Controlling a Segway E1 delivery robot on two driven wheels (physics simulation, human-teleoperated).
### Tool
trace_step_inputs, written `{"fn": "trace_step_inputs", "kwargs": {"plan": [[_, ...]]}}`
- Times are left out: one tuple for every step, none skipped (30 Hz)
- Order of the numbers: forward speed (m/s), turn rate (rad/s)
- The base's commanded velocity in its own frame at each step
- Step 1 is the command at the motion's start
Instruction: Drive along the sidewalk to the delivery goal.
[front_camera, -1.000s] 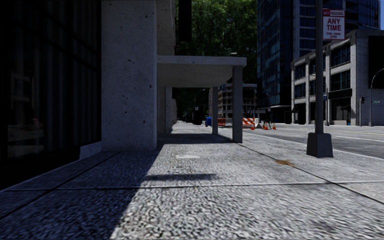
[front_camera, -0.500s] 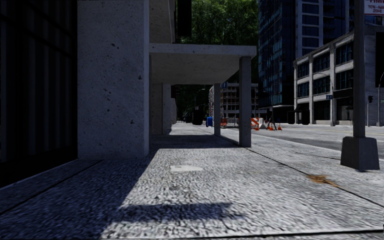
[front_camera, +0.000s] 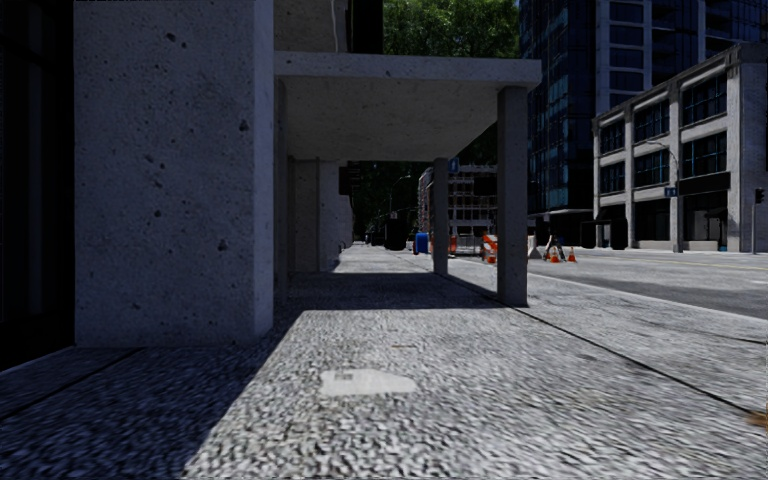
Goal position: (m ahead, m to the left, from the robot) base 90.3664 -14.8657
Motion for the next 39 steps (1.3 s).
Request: {"fn": "trace_step_inputs", "kwargs": {"plan": [[2.00,0.00],[2.00,0.00],[2.00,0.00],[2.00,0.00],[2.00,0.00],[2.00,0.01],[2.00,0.05],[2.00,0.10],[2.00,0.15],[2.00,0.15],[2.00,0.21],[2.00,0.30],[2.00,0.35],[2.00,0.37],[2.00,0.37],[2.00,0.37],[2.00,0.37],[2.00,0.37],[2.00,0.37],[2.00,0.37],[2.00,0.37],[2.00,0.37],[2.00,0.00],[2.00,0.00],[2.00,0.00],[2.00,0.00],[2.00,0.00],[2.00,0.00],[2.00,0.00],[2.00,0.00],[2.00,0.00],[2.00,0.00],[2.00,0.00],[2.00,0.00],[2.00,0.00],[2.00,0.00],[2.00,0.00],[2.00,0.00],[2.00,0.00]]}}
